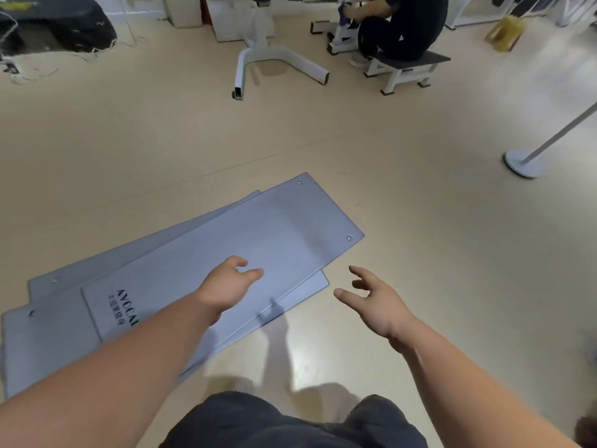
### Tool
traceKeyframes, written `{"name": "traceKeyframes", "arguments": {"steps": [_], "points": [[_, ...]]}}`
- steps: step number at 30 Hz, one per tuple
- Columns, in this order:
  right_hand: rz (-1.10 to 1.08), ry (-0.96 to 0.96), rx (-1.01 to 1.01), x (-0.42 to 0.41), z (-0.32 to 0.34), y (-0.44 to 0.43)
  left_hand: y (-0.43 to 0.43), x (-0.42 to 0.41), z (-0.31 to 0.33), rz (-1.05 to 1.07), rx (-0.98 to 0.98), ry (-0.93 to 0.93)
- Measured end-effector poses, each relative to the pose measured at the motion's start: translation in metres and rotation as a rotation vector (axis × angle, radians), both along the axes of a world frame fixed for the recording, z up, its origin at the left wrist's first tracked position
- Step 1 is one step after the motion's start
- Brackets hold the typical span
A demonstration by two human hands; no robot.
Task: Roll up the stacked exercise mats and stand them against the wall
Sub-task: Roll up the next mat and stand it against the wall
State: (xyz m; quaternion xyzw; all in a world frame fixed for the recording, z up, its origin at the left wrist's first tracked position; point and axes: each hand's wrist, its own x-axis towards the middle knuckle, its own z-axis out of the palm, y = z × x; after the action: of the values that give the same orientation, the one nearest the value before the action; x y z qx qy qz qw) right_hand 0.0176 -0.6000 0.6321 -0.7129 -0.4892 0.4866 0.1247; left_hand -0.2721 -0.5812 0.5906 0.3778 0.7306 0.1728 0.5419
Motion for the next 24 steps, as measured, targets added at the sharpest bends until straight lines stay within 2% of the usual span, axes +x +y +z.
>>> {"name": "traceKeyframes", "arguments": {"steps": [3,8,14,19,24], "points": [[0.065,-0.053,-0.010,0.059,-0.022,0.066,0.056,0.052,-0.008,0.025,-0.010,0.012],[0.351,-0.143,0.001,0.161,-0.058,0.182,0.125,0.151,-0.028,0.179,-0.023,0.062],[0.698,-0.215,-0.033,0.247,-0.032,0.295,0.176,0.264,-0.012,0.360,-0.072,0.100],[0.876,-0.210,0.027,0.235,-0.026,0.398,0.224,0.296,-0.008,0.500,-0.069,-0.024],[1.092,-0.275,0.045,0.197,-0.033,0.467,0.258,0.303,-0.044,0.729,-0.070,-0.098]]}}
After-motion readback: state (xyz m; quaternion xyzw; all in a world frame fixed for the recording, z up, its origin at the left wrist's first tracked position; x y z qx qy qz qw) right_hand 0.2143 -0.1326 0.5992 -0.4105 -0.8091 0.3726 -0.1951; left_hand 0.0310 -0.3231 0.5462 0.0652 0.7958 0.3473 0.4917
